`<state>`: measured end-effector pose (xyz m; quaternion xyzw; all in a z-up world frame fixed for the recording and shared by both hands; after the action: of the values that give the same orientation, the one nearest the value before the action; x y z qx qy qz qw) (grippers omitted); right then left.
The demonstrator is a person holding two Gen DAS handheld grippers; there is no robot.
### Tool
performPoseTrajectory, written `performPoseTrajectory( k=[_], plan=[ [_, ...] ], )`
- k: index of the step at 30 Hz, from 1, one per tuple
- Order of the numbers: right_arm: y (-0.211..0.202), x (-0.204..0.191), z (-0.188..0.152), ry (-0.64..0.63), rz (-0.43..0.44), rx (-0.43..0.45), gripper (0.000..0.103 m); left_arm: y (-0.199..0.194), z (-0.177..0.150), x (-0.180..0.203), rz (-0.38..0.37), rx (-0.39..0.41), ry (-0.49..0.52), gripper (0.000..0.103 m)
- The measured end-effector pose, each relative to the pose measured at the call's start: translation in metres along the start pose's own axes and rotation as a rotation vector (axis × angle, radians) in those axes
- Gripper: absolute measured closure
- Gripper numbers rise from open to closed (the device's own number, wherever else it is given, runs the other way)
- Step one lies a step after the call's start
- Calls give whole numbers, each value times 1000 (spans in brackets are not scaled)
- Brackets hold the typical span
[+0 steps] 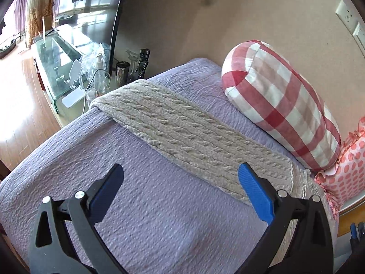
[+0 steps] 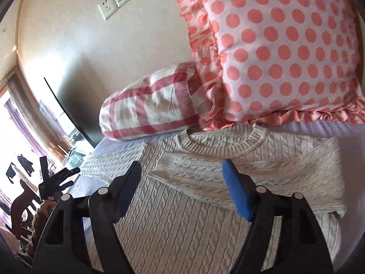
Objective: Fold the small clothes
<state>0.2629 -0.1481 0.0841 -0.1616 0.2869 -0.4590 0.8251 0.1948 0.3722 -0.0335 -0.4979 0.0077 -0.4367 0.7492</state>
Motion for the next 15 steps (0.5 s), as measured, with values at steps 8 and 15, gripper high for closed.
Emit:
performPoseTrajectory(
  k=[8, 15],
  plan=[
    [-21, 46, -38, 89, -76, -27, 27, 22, 30, -32, -54, -33, -190, 18],
    [-25, 43, -52, 41, -92, -24, 26, 30, 62, -67, -151, -40, -400, 52]
  ],
)
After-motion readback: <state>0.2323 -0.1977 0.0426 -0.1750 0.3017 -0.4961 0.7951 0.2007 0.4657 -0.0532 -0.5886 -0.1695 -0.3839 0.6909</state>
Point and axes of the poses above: each gripper's, at about its wrist camera, not at the fingertips, and y roughly the way its jaws point, x to its right, z to its top, the point moved 9 cm from there along y, roughly the way its jaws point, and after that the axes turned 5 degrees about -y, right-handed, at the moved point
